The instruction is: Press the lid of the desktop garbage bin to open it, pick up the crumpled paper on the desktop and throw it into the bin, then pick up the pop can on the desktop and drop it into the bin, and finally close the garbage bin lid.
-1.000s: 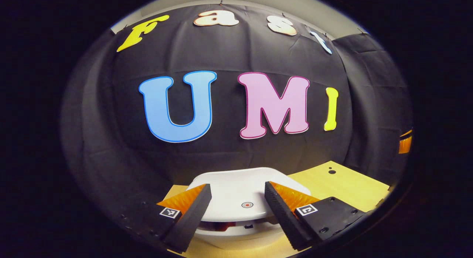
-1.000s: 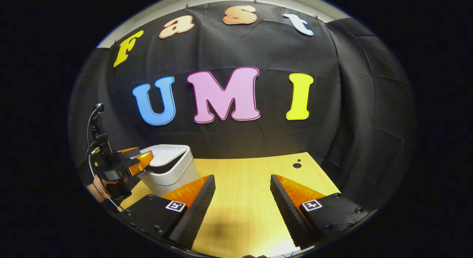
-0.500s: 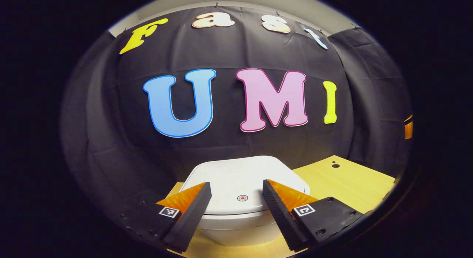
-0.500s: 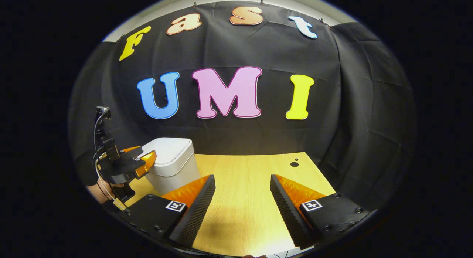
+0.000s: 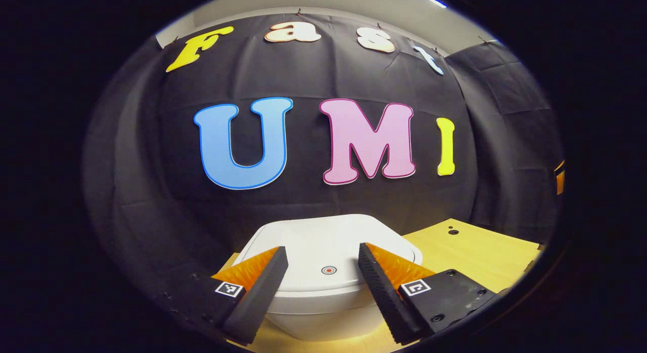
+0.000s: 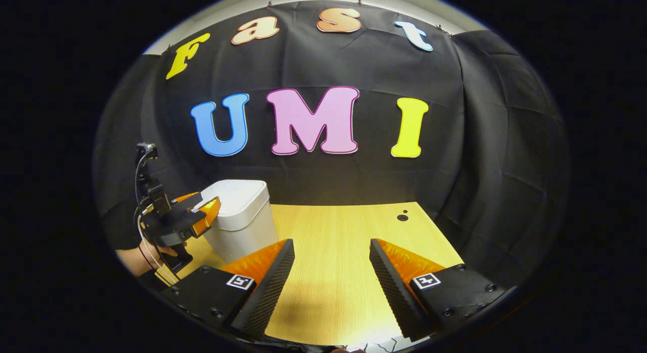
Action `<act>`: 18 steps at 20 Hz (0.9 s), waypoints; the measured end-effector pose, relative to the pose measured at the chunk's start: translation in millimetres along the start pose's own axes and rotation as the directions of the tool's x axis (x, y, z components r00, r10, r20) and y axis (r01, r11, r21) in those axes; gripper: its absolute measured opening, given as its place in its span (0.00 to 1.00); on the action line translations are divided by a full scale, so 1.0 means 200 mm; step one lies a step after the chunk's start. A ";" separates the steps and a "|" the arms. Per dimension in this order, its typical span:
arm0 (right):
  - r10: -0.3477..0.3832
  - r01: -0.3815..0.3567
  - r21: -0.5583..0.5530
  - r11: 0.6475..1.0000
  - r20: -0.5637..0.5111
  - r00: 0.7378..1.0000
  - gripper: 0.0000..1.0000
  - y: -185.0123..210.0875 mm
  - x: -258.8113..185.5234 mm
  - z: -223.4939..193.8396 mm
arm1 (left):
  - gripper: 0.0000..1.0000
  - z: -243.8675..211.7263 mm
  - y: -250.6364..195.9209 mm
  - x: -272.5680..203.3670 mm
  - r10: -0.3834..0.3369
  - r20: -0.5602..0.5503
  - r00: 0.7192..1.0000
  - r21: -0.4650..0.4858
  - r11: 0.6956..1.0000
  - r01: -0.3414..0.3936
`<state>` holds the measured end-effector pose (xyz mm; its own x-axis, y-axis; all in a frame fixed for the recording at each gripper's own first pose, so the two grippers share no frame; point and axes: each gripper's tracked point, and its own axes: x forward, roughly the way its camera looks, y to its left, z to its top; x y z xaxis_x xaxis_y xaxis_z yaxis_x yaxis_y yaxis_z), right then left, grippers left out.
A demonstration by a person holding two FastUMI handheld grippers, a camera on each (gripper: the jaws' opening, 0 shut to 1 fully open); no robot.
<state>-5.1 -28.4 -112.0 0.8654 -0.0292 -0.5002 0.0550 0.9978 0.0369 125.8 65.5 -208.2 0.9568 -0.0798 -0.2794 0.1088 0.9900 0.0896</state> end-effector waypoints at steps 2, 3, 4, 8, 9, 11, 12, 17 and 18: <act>0.007 -0.007 0.004 1.000 0.015 1.000 0.97 0.03 -0.03 -0.01 | 0.96 0.02 0.01 -0.01 0.018 -0.038 0.999 -0.009 1.000 -0.018; 0.009 -0.009 0.009 1.000 0.029 1.000 0.97 0.05 -0.04 0.00 | 0.96 0.06 0.02 -0.05 0.034 -0.047 0.998 -0.031 0.999 -0.035; 0.006 -0.007 0.009 1.000 0.052 0.999 0.97 0.06 -0.06 0.03 | 0.95 0.17 0.02 -0.10 0.042 -0.006 0.999 -0.055 0.998 -0.043; -0.101 0.096 0.032 0.995 0.236 0.966 0.97 0.02 -0.16 0.16 | 0.94 0.58 -0.09 -0.44 0.066 0.229 0.971 -0.005 0.998 -0.067; -0.112 0.104 0.043 0.994 0.277 0.954 0.96 0.04 -0.19 0.18 | 0.94 0.64 -0.16 -0.54 0.057 0.265 0.963 0.004 0.998 -0.060; -0.093 0.080 0.053 0.995 0.328 0.940 0.96 0.13 -0.24 0.17 | 0.93 0.69 -0.32 -0.75 0.016 0.293 0.956 -0.015 1.000 -0.012; -0.074 0.061 0.046 0.997 0.344 0.936 0.96 0.18 -0.25 0.17 | 0.93 0.70 -0.38 -0.83 0.007 0.297 0.955 -0.021 1.000 0.000; 0.007 -0.004 -0.010 1.000 0.356 0.935 0.96 0.30 -0.28 0.13 | 0.95 0.66 -0.46 -1.01 -0.017 0.330 0.944 -0.027 0.999 0.027; 0.012 -0.007 -0.013 1.000 0.361 0.932 0.96 0.33 -0.31 0.13 | 0.95 0.63 -0.44 -0.99 -0.002 0.311 0.950 -0.033 0.999 0.013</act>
<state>-42.4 37.5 -56.2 0.9875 -0.0372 -0.1533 0.0421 0.9987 0.0289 -39.8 -19.7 -39.6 0.9930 -0.1141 0.0318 0.1123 0.9922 0.0545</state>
